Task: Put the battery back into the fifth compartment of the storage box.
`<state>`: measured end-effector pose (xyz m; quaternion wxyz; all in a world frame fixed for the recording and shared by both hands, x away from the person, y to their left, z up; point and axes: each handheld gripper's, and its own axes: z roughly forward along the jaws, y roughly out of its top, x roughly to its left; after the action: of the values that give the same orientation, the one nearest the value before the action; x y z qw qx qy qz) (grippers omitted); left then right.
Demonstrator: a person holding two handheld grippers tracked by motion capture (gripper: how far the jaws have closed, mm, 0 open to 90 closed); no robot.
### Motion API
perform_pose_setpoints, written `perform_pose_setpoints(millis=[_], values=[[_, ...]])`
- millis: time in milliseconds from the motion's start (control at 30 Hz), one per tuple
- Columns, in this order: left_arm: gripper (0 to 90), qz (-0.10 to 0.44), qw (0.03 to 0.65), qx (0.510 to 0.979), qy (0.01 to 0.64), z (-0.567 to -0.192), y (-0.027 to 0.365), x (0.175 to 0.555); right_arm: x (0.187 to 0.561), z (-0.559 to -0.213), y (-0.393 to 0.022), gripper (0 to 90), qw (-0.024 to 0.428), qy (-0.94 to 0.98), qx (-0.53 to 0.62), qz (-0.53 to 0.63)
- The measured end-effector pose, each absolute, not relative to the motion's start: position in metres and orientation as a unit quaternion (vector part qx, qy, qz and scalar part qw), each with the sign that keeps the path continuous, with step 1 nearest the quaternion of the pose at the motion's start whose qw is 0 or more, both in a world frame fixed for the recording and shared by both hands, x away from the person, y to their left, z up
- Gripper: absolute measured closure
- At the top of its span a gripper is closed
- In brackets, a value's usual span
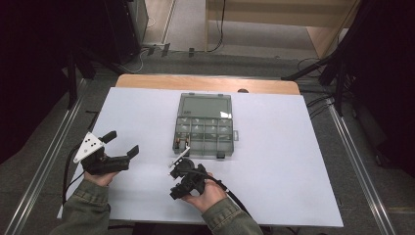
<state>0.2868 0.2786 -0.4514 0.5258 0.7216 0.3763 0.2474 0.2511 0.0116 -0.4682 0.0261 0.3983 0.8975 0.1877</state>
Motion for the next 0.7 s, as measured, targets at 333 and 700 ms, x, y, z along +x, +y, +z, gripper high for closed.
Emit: perform_pose_setpoints(millis=[333,700], values=[[3.7,0.247,0.526,0.721,0.378,-0.4516,0.2785,0.2867,0.2479,-0.4728,0.0180,44.6,0.027,0.905,0.390,0.167],[3.7,0.248,0.526,0.722,0.376,-0.4515,0.2784,0.2866,0.2482,-0.4748,0.0196,65.9,0.029,0.906,0.393,0.157]])
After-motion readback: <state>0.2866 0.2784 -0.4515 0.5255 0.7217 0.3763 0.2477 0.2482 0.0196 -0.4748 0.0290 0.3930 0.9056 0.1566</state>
